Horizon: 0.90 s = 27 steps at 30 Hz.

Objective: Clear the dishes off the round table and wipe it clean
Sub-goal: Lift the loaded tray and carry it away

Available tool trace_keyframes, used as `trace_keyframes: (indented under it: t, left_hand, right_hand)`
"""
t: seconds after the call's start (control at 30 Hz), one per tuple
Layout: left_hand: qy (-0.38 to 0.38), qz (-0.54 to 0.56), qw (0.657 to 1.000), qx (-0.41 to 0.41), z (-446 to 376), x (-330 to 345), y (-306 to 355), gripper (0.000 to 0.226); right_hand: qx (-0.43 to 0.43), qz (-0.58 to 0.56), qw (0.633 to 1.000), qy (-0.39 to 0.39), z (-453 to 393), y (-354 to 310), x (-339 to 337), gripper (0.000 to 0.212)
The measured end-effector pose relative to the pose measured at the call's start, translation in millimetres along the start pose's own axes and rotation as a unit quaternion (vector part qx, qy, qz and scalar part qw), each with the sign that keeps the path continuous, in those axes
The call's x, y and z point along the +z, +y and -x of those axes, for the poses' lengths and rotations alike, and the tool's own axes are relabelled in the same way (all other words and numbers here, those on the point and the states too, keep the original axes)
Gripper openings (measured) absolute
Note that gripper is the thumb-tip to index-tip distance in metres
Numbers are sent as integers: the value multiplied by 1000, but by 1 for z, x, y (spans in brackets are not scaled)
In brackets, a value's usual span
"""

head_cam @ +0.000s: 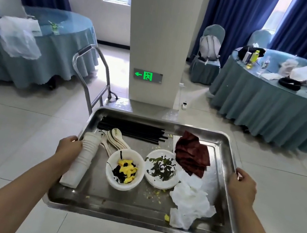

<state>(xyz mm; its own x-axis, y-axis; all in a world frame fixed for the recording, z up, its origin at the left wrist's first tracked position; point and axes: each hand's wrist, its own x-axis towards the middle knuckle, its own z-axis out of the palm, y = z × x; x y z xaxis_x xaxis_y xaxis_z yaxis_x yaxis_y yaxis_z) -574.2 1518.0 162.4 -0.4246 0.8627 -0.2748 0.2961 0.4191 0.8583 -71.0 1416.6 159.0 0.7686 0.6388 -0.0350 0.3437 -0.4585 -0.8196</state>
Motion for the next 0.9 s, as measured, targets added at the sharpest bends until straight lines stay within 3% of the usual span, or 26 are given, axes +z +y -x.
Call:
trace_keyframes:
  t: [0.23,0.47,0.6,0.9]
  left_hand:
    - [41,-2,999,-11,-82,16,38,12]
    - [50,74,995,-52,-202,30,72,22]
    - [49,93,992,-71,-286,31,93,9]
    - [61,83,992,-73,-421,55,156,13]
  right_hand:
    - [-24,10,999,-28,-81,-72,86,39]
    - [-29,10,999,-25,-147,-137,189,36]
    - [-34,21,999,-14,-174,-187,244,35]
    - [-36,26,999,-6,-240,-259,343,34]
